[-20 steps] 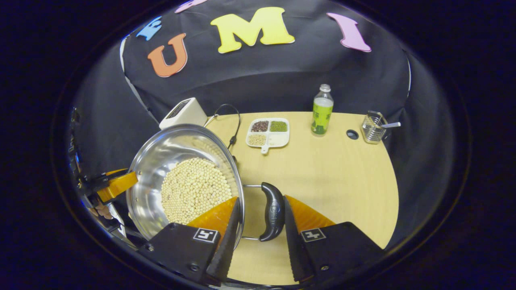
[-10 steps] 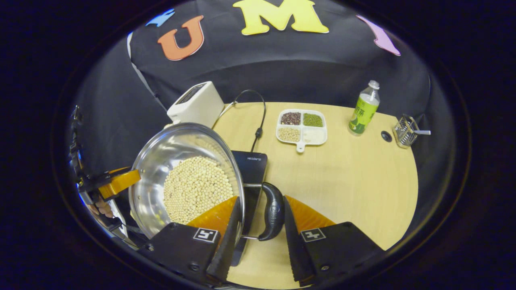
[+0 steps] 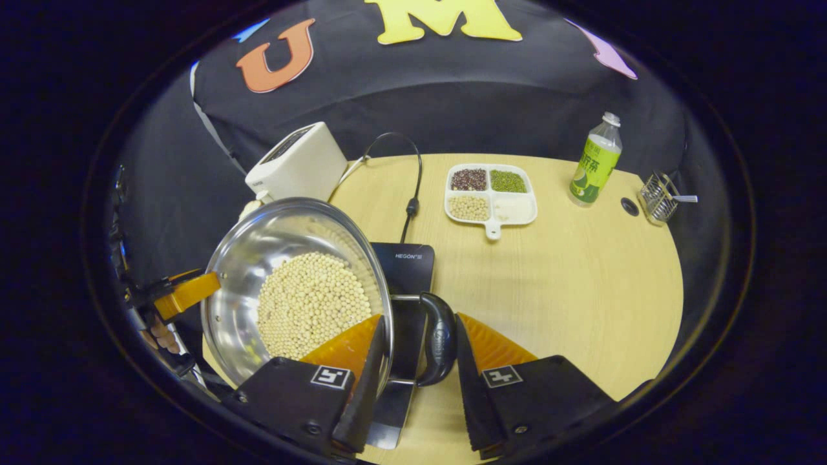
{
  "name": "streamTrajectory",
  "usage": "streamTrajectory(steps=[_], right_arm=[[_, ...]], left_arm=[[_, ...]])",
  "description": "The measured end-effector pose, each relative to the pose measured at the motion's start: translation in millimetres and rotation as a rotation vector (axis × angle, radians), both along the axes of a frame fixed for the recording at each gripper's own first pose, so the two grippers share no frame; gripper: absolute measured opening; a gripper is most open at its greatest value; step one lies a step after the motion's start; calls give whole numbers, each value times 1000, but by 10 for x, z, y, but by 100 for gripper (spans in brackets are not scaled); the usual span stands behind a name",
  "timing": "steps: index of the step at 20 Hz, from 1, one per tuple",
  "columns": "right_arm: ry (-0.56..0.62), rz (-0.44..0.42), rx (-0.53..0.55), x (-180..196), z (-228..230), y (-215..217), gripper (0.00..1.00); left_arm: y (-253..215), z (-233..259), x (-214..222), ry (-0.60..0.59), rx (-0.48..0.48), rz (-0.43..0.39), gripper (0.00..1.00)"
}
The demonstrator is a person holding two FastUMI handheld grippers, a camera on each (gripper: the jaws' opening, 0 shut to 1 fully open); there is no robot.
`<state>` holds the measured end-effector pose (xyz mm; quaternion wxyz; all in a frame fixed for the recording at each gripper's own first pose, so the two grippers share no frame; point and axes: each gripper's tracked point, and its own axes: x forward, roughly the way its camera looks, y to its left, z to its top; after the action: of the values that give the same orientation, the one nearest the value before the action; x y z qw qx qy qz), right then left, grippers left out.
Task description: First push the handle of the pot to place it horizontally, then grasp the pot with both hands and set it on the induction cooktop.
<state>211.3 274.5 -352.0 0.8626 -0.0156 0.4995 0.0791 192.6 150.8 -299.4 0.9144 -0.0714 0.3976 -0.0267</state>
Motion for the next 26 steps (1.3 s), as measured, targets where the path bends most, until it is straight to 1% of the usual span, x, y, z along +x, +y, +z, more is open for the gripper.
streamTrajectory(steps=[3, 5, 6, 7, 8, 9, 10, 11, 12, 13, 14, 15, 16, 17, 18, 20, 21, 22, 23, 25, 26], right_arm=[[-1, -12, 2, 9, -76, -20, 58], [-34, -13, 7, 53, -88, -12, 58], [-59, 0, -11, 92, -80, -26, 58], [-79, 12, -25, 101, -68, -41, 58], [-92, 22, -29, 113, -57, -43, 60], [-104, 25, -29, 131, -56, -51, 60], [-105, 27, -20, 131, -65, -48, 60], [-111, 34, -10, 139, -53, -36, 60], [-122, 48, -6, 156, -49, -38, 62], [-134, 61, -3, 166, -54, -50, 63], [-147, 70, 1, 173, -56, -56, 64], [-157, 79, 5, 168, -61, -52, 67], [-169, 86, 10, 170, -62, -54, 69], [-179, 88, 15, 159, -60, -57, 68], [-189, 90, 20, 145, -55, -58, 72], [-225, 103, 31, 75, 3, -59, 75], [-260, 111, 37, 62, 73, -60, 75], [-310, 125, 64, 85, 147, -29, 75], [-338, 139, 88, 56, 190, -17, 80], [-366, 124, 119, -52, 254, -124, 93], [-377, 110, 125, -93, 270, -208, 92]], left_arm=[[-9, -116, 116, -12, -7, -8, 51], [-9, -147, 173, -25, 4, -6, 51], [-12, -173, 194, -26, 3, -3, 41], [-32, -204, 216, -24, -5, -1, 52], [-38, -227, 215, -16, -12, 5, 41], [-42, -223, 227, -22, -19, 3, 53], [-44, -221, 253, -35, -16, 2, 55], [-40, -224, 257, -37, -11, 4, 55], [-31, -224, 266, -44, 1, 5, 59], [4, -196, 300, -66, 18, 9, 60], [21, -156, 332, -93, 39, 12, 65], [46, -113, 348, -119, 60, 15, 71], [27, -82, 356, -139, 68, 10, 80], [-10, -74, 326, -142, 75, -3, 84], [-4, -71, 285, -140, 96, -5, 88], [37, -2, 259, -171, 163, 3, 91], [48, 60, 237, -192, 190, 13, 92], [39, 119, 220, -218, 198, 27, 94], [4, 185, 188, -239, 186, 49, 95], [-127, 316, 78, -275, 140, 67, 96], [-155, 387, 33, -299, 133, 77, 96]])
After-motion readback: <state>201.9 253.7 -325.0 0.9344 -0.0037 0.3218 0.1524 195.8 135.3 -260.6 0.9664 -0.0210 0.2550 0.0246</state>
